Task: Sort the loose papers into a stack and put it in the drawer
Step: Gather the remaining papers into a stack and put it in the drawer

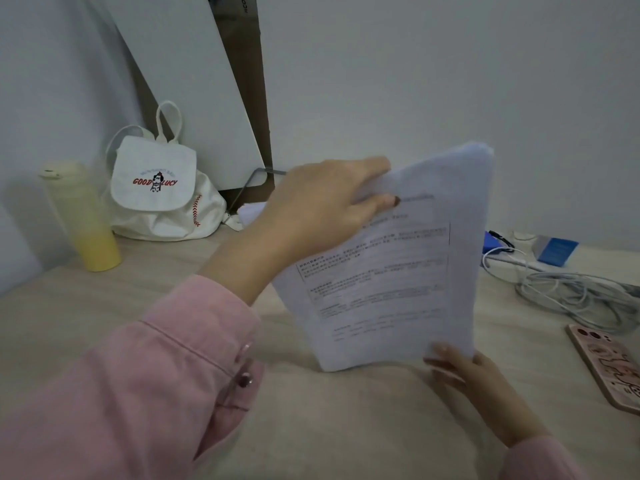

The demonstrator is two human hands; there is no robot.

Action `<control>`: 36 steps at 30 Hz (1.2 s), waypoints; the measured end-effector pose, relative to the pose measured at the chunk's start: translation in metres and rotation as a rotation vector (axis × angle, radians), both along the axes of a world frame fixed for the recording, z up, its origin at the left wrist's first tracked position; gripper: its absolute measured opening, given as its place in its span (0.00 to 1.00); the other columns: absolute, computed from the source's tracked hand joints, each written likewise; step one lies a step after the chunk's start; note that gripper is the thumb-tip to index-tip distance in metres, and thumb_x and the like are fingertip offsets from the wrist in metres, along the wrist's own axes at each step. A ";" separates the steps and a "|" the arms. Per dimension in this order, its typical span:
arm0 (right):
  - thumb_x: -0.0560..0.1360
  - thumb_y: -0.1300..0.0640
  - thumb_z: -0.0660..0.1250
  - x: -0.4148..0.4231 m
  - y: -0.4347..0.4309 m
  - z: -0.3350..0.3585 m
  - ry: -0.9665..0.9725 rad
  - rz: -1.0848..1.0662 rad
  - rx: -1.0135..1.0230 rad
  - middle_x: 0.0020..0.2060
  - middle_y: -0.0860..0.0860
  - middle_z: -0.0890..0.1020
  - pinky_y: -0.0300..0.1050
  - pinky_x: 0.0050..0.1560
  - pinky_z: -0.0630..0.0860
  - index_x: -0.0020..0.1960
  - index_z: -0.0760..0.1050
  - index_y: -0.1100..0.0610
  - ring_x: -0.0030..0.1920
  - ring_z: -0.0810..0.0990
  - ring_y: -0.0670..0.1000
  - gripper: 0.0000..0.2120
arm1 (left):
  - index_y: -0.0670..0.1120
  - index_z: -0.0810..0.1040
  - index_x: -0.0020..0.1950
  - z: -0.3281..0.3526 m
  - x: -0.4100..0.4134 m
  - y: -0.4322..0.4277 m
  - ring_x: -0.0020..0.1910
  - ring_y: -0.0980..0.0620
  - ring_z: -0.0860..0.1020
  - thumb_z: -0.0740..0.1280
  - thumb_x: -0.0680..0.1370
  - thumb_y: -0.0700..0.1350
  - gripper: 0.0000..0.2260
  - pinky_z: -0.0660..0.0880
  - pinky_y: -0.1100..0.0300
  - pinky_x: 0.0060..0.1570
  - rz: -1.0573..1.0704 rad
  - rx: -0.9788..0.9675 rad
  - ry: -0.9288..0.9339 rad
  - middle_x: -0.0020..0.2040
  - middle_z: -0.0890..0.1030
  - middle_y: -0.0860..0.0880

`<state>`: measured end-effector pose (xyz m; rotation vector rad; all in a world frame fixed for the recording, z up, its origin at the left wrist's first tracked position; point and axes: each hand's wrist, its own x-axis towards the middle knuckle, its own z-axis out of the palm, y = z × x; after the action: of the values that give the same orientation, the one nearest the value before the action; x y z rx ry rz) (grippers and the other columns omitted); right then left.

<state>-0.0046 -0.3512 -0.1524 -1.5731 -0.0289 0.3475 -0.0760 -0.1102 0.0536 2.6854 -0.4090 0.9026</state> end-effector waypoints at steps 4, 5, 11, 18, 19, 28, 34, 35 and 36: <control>0.72 0.58 0.63 0.011 -0.013 0.024 -0.050 -0.049 0.368 0.53 0.53 0.82 0.43 0.48 0.81 0.58 0.75 0.56 0.47 0.83 0.49 0.15 | 0.54 0.71 0.43 -0.022 -0.003 0.017 0.36 0.54 0.77 0.62 0.77 0.55 0.06 0.75 0.53 0.38 -0.062 -0.435 0.034 0.37 0.78 0.52; 0.74 0.58 0.61 0.014 -0.013 0.033 -0.093 -0.014 0.373 0.55 0.51 0.82 0.44 0.50 0.80 0.59 0.75 0.54 0.51 0.83 0.50 0.14 | 0.51 0.74 0.46 -0.031 -0.003 0.020 0.39 0.52 0.80 0.63 0.77 0.53 0.07 0.77 0.51 0.40 -0.078 -0.545 0.033 0.41 0.81 0.50; 0.74 0.68 0.57 0.015 -0.016 0.065 -0.359 -0.035 0.353 0.53 0.53 0.79 0.39 0.45 0.78 0.63 0.72 0.61 0.53 0.78 0.52 0.18 | 0.50 0.77 0.51 -0.097 -0.018 0.038 0.41 0.57 0.82 0.66 0.76 0.46 0.05 0.78 0.65 0.38 -0.124 -1.116 0.060 0.43 0.83 0.52; 0.73 0.71 0.56 -0.001 -0.001 0.015 -0.229 -0.032 0.166 0.48 0.53 0.82 0.38 0.44 0.78 0.50 0.78 0.56 0.49 0.79 0.50 0.16 | 0.48 0.77 0.46 -0.175 -0.039 0.039 0.34 0.60 0.82 0.67 0.61 0.50 0.16 0.75 0.67 0.30 0.028 -1.342 0.231 0.35 0.84 0.54; 0.73 0.72 0.55 -0.001 0.000 0.016 -0.223 -0.047 0.183 0.46 0.52 0.82 0.37 0.43 0.77 0.48 0.77 0.57 0.48 0.78 0.50 0.16 | 0.47 0.77 0.46 -0.174 -0.038 0.040 0.34 0.60 0.81 0.67 0.61 0.49 0.15 0.76 0.67 0.30 0.044 -1.343 0.220 0.35 0.83 0.51; 0.71 0.72 0.55 -0.006 0.003 -0.001 -0.105 -0.022 0.160 0.38 0.50 0.83 0.44 0.44 0.76 0.45 0.77 0.60 0.43 0.79 0.50 0.14 | 0.45 0.79 0.43 -0.190 -0.044 0.047 0.35 0.56 0.82 0.67 0.58 0.51 0.17 0.76 0.66 0.30 0.074 -1.347 0.267 0.34 0.84 0.55; 0.72 0.72 0.53 -0.002 -0.004 0.005 -0.153 -0.037 0.250 0.43 0.52 0.82 0.45 0.51 0.76 0.47 0.76 0.60 0.47 0.78 0.50 0.16 | 0.48 0.78 0.45 -0.183 -0.039 0.048 0.38 0.63 0.81 0.65 0.57 0.53 0.19 0.75 0.71 0.34 0.009 -1.331 0.217 0.36 0.84 0.60; 0.72 0.72 0.53 -0.001 -0.004 0.004 -0.143 -0.018 0.236 0.46 0.52 0.83 0.43 0.50 0.77 0.50 0.78 0.60 0.49 0.79 0.51 0.17 | 0.48 0.78 0.45 -0.184 -0.040 0.047 0.38 0.64 0.81 0.65 0.57 0.54 0.19 0.75 0.71 0.34 0.014 -1.335 0.235 0.36 0.84 0.60; 0.73 0.71 0.54 0.001 -0.004 0.002 -0.129 -0.003 0.211 0.48 0.51 0.84 0.42 0.50 0.78 0.51 0.79 0.58 0.51 0.80 0.50 0.18 | 0.49 0.78 0.45 -0.187 -0.042 0.047 0.38 0.64 0.82 0.66 0.57 0.55 0.19 0.75 0.72 0.34 0.029 -1.342 0.263 0.37 0.84 0.60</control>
<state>-0.0039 -0.3549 -0.1508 -1.3846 -0.1582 0.2324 -0.1183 -0.0628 -0.1331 1.5022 0.2532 0.4880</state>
